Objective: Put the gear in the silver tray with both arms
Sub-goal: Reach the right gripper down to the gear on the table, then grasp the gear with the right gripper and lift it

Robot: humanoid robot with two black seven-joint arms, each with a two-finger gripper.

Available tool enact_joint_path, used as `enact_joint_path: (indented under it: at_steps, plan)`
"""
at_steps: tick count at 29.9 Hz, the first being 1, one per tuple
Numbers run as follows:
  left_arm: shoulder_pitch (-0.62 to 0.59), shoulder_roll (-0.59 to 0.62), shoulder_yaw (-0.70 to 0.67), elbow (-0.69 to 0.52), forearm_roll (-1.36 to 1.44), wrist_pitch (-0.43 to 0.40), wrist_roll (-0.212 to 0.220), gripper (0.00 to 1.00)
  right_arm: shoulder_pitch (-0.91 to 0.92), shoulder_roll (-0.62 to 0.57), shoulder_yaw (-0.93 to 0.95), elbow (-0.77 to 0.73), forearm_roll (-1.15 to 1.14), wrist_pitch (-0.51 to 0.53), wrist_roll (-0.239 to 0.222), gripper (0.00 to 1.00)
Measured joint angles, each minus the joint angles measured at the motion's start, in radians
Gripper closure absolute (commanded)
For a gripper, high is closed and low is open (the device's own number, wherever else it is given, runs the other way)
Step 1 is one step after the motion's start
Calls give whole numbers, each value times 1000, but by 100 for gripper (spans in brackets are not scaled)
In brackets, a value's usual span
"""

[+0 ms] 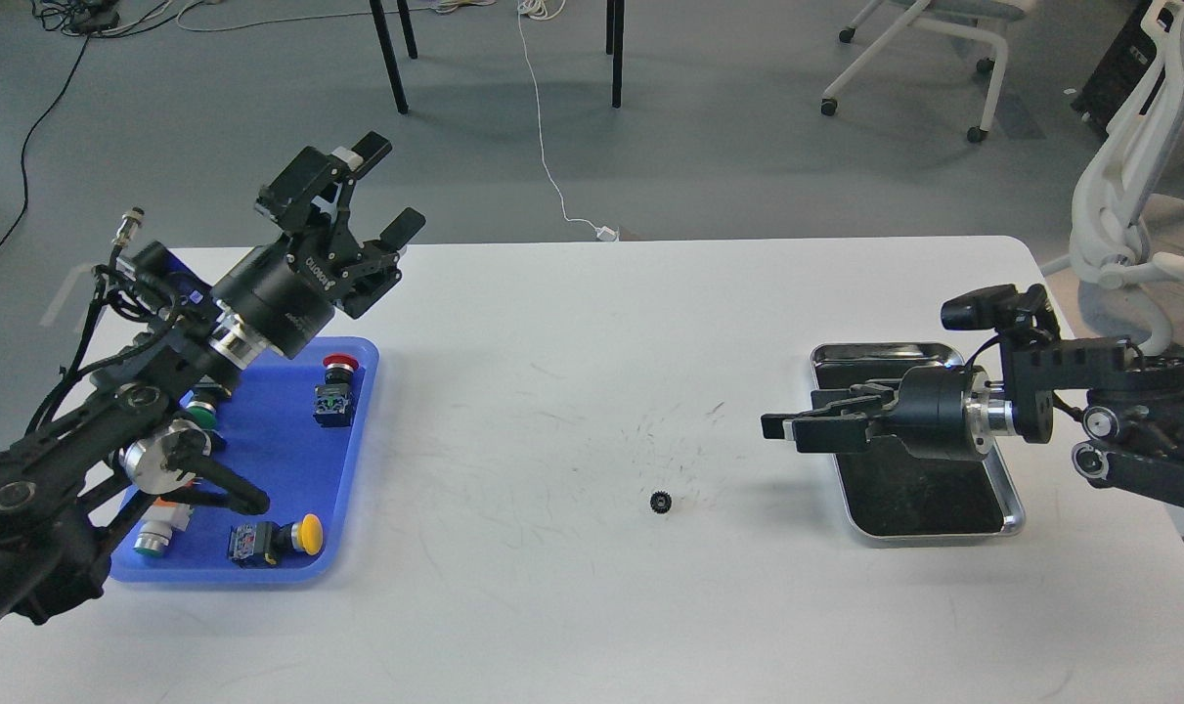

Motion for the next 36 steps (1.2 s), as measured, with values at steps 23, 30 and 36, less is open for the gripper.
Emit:
enact_joint_path:
  at_steps: [23, 30, 36]
  plan:
    - [85, 13, -86, -37, -2, -2, 0, 2, 197, 580, -427, -216, -69, -115, 0, 41]
    - [85, 13, -84, -40, -3, -4, 0, 2, 177, 598, -443, -250, -69, -126, 0, 50]
    - [85, 14, -84, -41, -3, -4, 0, 2, 172, 606, -444, -262, -69, -137, 0, 67]
